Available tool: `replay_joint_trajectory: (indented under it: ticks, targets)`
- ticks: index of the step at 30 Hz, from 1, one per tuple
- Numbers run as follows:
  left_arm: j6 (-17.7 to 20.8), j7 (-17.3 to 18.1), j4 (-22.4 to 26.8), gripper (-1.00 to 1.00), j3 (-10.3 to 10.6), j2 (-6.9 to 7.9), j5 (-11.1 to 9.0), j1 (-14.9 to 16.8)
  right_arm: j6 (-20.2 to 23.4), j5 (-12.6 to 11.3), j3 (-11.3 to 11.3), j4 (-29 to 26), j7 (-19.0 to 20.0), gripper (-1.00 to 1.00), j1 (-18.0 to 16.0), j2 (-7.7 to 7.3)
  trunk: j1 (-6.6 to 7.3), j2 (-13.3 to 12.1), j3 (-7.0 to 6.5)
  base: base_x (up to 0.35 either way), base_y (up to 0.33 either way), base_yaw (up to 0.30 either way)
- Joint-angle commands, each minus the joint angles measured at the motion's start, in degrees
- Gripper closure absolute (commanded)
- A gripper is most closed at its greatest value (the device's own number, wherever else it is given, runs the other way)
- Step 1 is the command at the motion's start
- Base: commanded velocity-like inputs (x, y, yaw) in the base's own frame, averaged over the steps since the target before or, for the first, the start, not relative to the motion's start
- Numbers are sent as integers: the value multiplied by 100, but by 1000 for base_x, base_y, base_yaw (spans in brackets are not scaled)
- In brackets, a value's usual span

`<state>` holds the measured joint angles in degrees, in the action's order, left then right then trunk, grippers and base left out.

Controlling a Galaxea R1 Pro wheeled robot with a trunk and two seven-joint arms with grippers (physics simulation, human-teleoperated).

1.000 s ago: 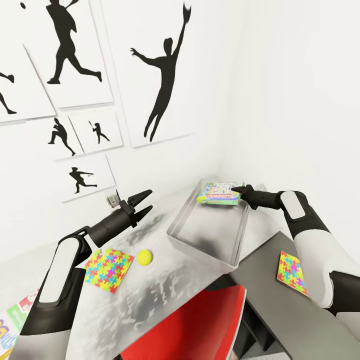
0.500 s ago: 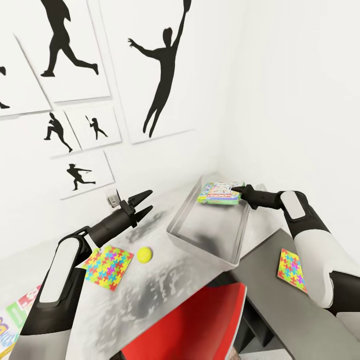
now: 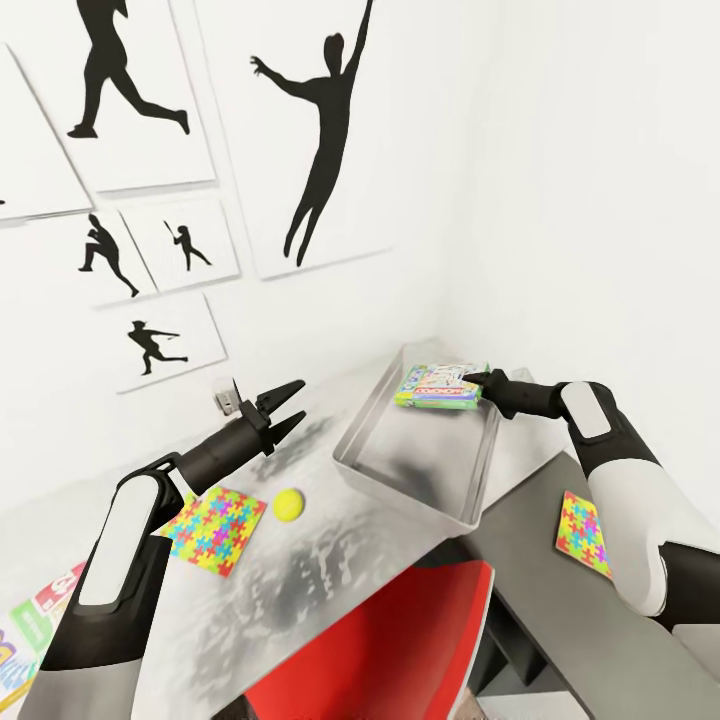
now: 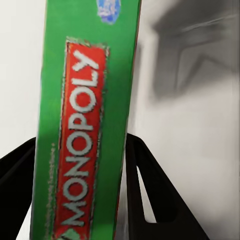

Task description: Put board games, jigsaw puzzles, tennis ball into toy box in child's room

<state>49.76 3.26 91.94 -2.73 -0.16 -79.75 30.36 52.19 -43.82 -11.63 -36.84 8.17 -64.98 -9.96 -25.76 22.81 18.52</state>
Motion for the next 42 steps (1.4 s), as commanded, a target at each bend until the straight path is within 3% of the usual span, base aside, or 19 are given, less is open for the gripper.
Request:
replay_joint_trajectory:
  ticks: [1, 42]
  targets:
    - [28, 34, -1, -100, -9, -2, 30, 5, 28, 52, -24, 2, 53, 100, -6, 2, -3, 11, 19, 0, 0, 0]
    - [34, 34, -1, -100, -9, -2, 23, 5, 28, 46, -15, 2, 62, 100, -155, 16, -3, 11, 403, 0, 0, 0]
